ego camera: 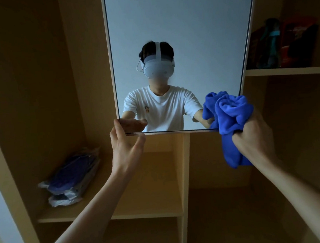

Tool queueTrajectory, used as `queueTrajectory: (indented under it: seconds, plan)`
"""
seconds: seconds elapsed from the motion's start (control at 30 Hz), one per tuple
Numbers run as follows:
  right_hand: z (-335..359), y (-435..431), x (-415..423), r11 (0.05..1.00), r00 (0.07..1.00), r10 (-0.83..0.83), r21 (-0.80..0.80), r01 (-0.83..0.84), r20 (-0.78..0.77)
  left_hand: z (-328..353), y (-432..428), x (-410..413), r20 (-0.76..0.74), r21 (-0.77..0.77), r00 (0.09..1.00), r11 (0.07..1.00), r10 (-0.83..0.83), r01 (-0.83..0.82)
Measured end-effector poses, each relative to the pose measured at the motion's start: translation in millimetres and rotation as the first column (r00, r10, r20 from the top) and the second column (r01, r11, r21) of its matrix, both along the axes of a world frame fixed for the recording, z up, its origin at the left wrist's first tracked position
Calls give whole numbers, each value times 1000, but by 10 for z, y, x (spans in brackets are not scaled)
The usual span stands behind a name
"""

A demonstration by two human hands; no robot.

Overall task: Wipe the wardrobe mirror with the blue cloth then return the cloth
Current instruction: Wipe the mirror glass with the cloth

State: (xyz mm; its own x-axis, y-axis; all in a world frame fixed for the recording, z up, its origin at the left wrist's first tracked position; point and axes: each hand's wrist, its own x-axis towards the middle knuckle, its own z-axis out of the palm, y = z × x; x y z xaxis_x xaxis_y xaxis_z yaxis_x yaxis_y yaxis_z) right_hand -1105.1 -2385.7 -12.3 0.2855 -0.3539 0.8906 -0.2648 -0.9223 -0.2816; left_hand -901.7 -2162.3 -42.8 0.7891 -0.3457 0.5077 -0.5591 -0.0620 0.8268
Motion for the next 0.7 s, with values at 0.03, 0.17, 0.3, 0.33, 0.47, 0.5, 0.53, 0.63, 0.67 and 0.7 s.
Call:
queueTrajectory:
  seconds: [0.03, 0.17, 0.3, 0.33, 0.47, 0.5, 0.53, 0.63, 0.67, 0.7]
  plan:
    - [-12, -2, 18, 1000, 1000, -2, 12, 1, 16, -3, 1, 3, -2, -6, 1000, 1000, -1, 1]
    - [-72, -79, 110, 998, 996, 41, 52, -45, 75, -12, 15, 21, -26, -6, 1000, 1000, 14, -15]
    - [-181, 31, 257, 968, 991, -122, 227, 107, 56, 18, 98, 10, -34, -36, 999, 999, -6, 5]
    - [-201, 95, 298, 954, 990, -130, 278, 110, 54, 21, 123, 15, -30, -53, 999, 998, -24, 22]
    - [-148, 405, 511, 990, 995, -100, 99, 101, -16, 56, 196, 46, -29, -87, 997, 994, -71, 69]
    - [-125, 487, 575, 993, 997, -75, 86, 78, -36, 53, 212, 61, -29, -92, 996, 992, -83, 80]
    - [-101, 581, 646, 994, 998, -28, 103, 34, -57, 45, 227, 82, -30, -105, 995, 990, -99, 96]
    - [-94, 850, 887, 993, 994, 29, 115, -17, -104, 42, 257, 132, -61, -143, 986, 979, -153, 143]
    - [-102, 931, 968, 995, 994, 17, 99, -7, -109, 50, 259, 148, -78, -157, 983, 976, -167, 153]
    - [-99, 1015, 1041, 996, 994, 11, 90, -1, -112, 62, 255, 163, -98, -177, 979, 971, -179, 160]
